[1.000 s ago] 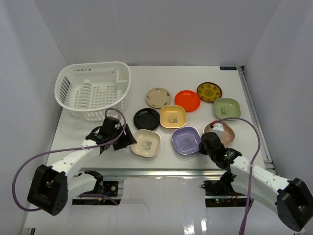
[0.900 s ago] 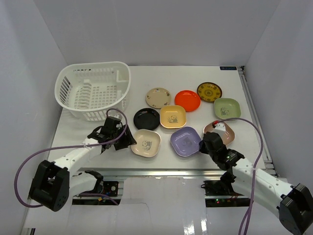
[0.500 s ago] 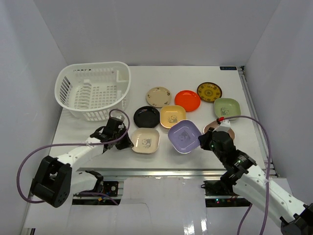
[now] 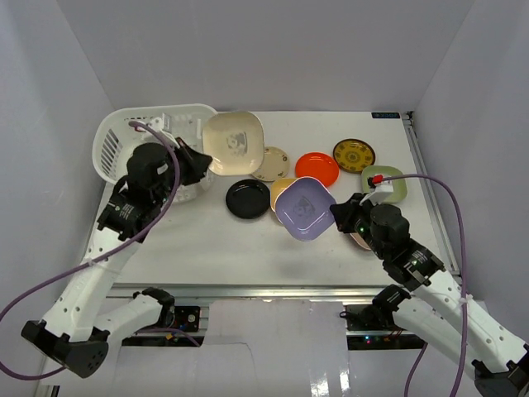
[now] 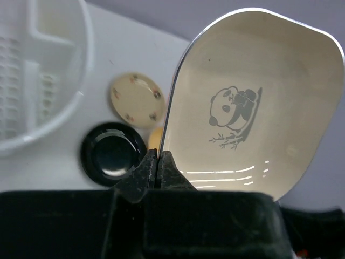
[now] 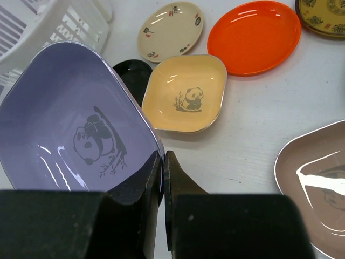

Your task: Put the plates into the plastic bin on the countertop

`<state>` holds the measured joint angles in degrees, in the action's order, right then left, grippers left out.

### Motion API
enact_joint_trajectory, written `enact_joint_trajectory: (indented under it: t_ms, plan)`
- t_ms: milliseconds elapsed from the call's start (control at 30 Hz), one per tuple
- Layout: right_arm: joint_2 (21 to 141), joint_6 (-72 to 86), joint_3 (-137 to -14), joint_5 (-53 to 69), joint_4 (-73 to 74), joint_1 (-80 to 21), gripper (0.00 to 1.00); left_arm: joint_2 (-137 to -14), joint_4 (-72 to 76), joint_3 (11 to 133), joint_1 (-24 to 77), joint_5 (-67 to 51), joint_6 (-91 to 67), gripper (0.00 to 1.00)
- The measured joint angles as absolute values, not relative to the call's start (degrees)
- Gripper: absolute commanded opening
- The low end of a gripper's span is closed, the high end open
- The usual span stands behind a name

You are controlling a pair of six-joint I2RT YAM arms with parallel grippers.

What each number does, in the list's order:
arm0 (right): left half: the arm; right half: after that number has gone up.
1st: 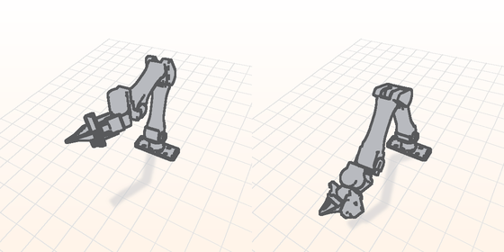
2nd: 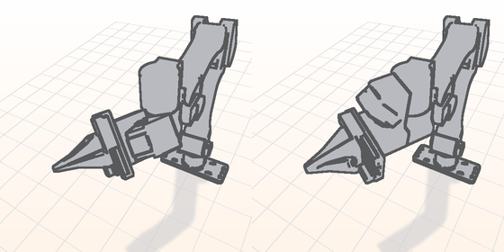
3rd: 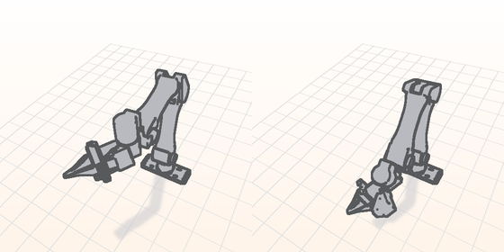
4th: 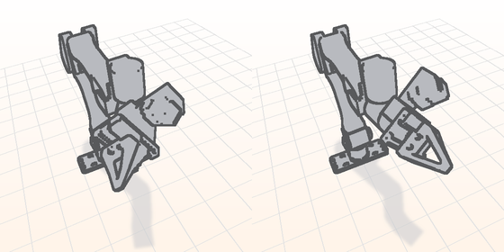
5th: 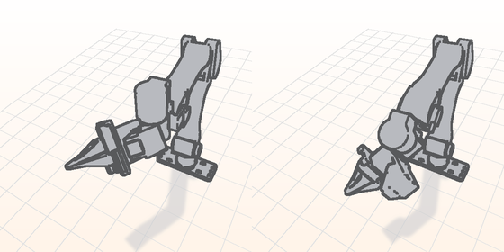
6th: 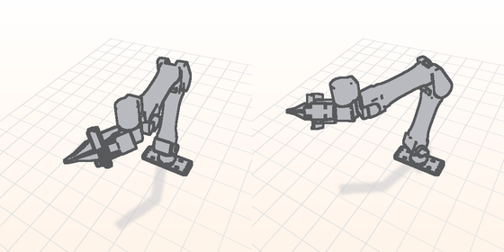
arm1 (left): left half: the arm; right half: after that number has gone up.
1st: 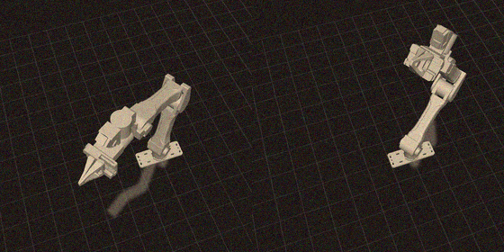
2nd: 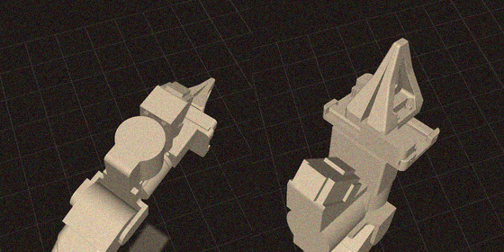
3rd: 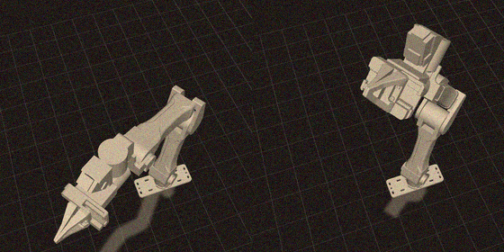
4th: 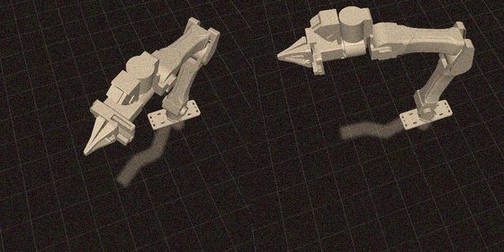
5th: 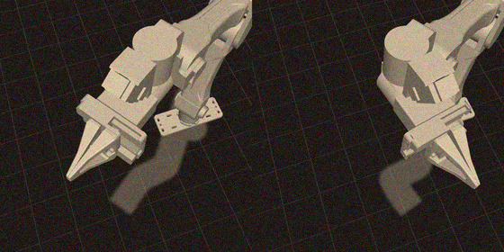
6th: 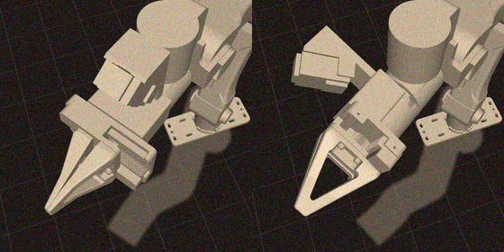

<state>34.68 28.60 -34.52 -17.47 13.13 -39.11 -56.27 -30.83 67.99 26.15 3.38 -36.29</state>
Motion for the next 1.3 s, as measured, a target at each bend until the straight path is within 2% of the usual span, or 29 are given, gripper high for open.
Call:
enact_joint_trajectory:
  t_ms: [100,200,300,400,533,567,667,700,733,767,900,1033,1133,1300]
  plan:
    - [35.42,27.70,-34.52,-16.29,13.15,-39.11,0.08,-60.58,-28.08,72.20,20.36,8.23,-33.85,0.00]
    - [35.90,26.70,-34.76,-14.98,13.10,-39.11,0.08,-68.84,-26.37,74.19,8.78,6.42,-33.39,0.00]
    - [38.35,25.74,-36.51,-13.41,12.99,-39.11,0.08,-78.96,-25.87,74.56,1.61,7.29,-33.23,0.00]
    - [42.65,24.73,-39.22,-11.51,11.53,-39.11,0.08,-86.11,-27.22,74.48,-0.01,9.72,-32.49,0.00]
    - [50.59,23.05,-45.04,-9.54,9.67,-39.29,0.08,-88.58,-27.44,74.22,-0.12,12.73,-31.51,0.01]
    - [52.95,22.61,-46.98,-9.15,8.95,-39.40,0.08,-88.73,-27.07,74.24,-0.30,13.54,-31.20,0.08]
    - [59.83,21.43,-53.10,-8.14,6.98,-40.14,0.08,-90.04,-26.41,74.32,-1.15,16.25,-30.37,0.18]
    - [62.02,21.04,-55.02,-7.90,6.15,-40.45,0.08,-91.00,-26.26,74.35,-1.37,17.06,-30.15,0.36]
    - [64.49,20.60,-57.30,-7.64,5.45,-40.91,0.08,-92.12,-26.13,74.37,-1.58,17.63,-29.98,0.46]
    - [67.13,20.21,-59.75,-7.38,4.95,-41.32,0.08,-93.30,-26.06,74.37,-1.78,17.89,-29.80,0.63]
    - [76.95,18.61,-69.76,-7.05,3.05,-42.81,0.08,-96.47,-26.09,73.71,-1.93,17.93,-30.39,0.89]
    - [86.39,16.86,-78.74,-7.29,1.19,-43.75,0.08,-94.37,-25.19,72.84,-1.93,15.29,-31.18,0.96]
    - [93.84,15.75,-85.56,-7.27,1.13,-44.01,0.08,-89.49,-23.68,70.91,-1.93,12.27,-31.88,0.97]
    - [106.19,15.16,-98.87,-7.70,2.11,-44.31,0.08,-73.80,-21.87,69.08,-1.91,8.08,-33.01,0.97]
